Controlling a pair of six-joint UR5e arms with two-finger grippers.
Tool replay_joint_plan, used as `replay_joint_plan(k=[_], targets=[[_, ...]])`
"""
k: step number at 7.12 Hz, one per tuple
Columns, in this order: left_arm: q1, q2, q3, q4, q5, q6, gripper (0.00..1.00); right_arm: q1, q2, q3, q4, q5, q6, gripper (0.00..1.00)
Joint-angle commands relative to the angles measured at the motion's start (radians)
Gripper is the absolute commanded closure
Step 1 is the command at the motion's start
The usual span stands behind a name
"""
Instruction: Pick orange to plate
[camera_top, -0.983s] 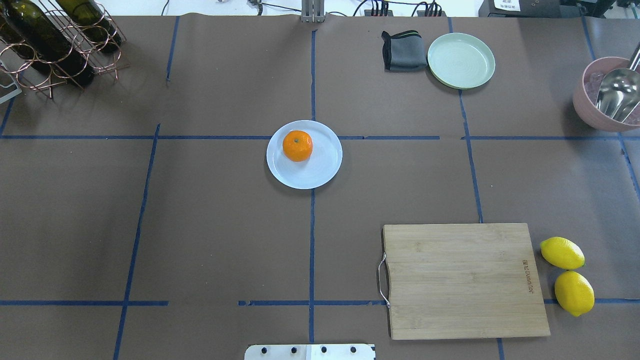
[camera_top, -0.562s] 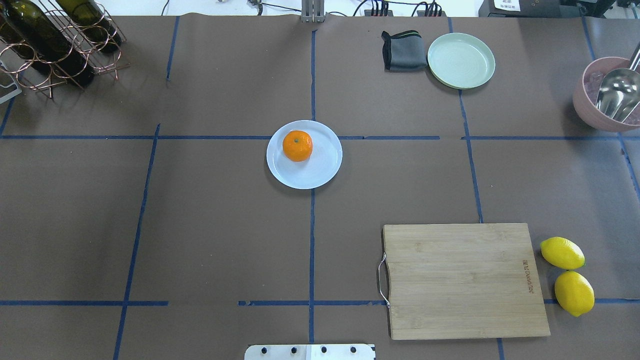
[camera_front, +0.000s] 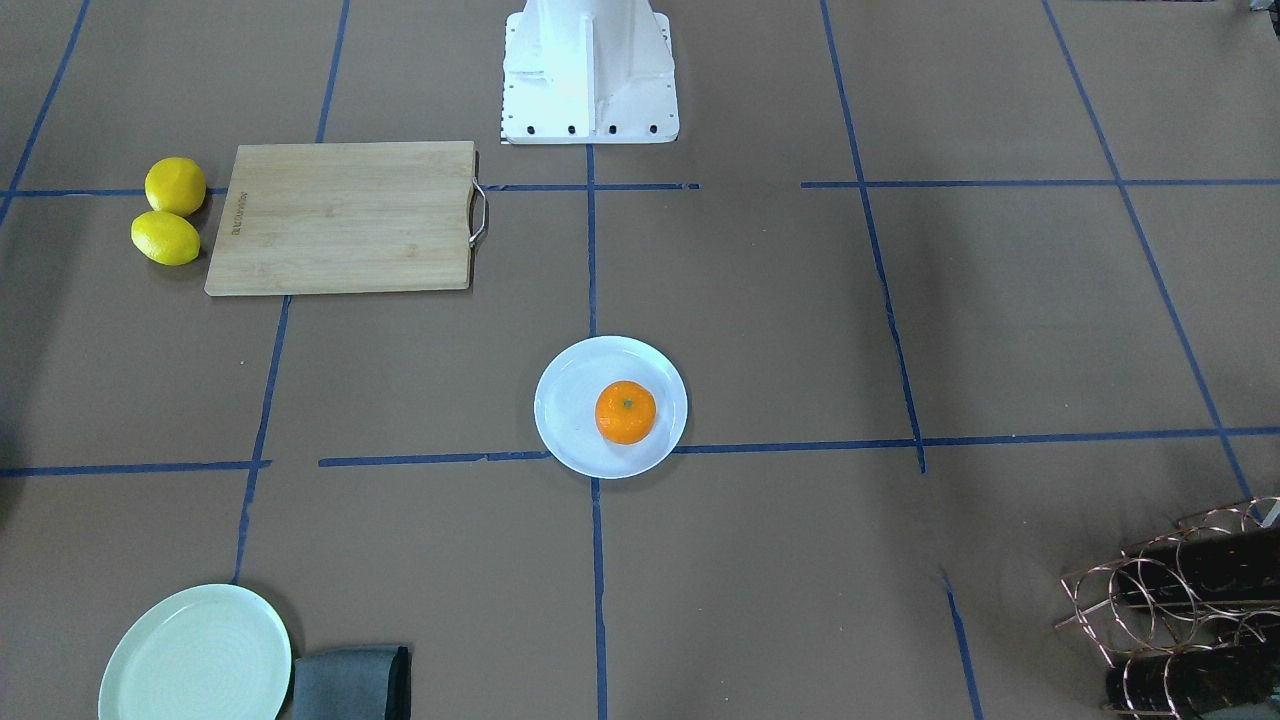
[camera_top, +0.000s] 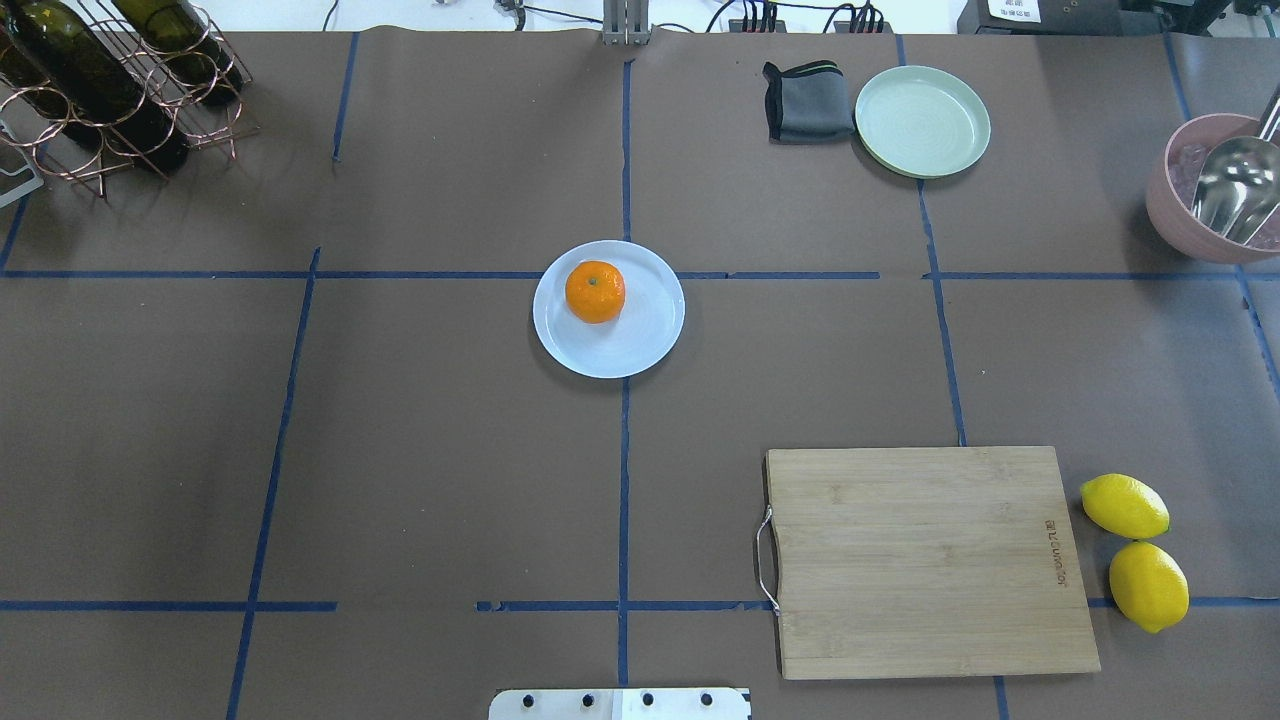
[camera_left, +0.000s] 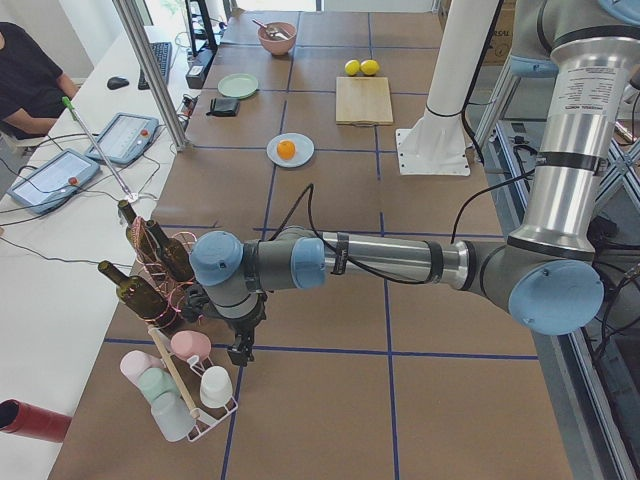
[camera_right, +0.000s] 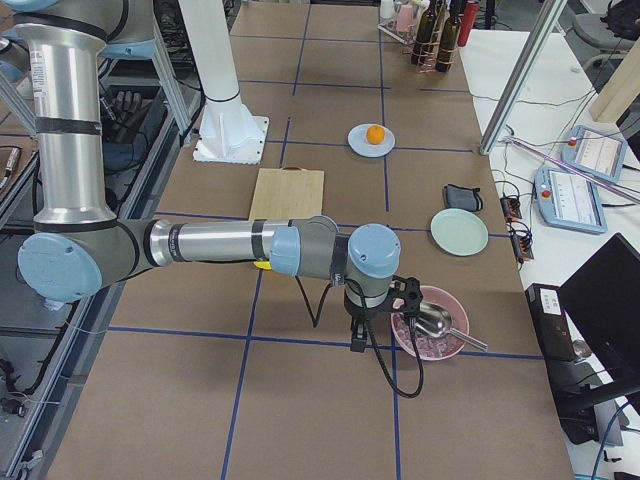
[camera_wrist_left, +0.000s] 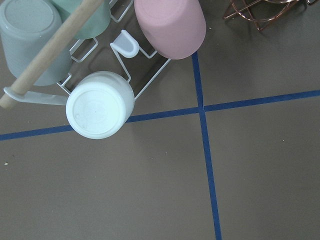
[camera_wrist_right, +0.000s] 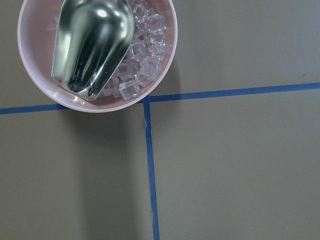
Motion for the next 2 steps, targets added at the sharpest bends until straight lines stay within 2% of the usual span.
replay_joint_plan(k=[1,2], targets=[[0.001,0.000,0.000,0.000,0.000,0.000,0.00,0.000,0.006,0.001,0.000,0.000,0.001,0.00],[0.001,0.000,0.000,-0.002,-0.001,0.000,0.00,0.000,0.008,-0.001,0.000,0.000,0.002,0.00]])
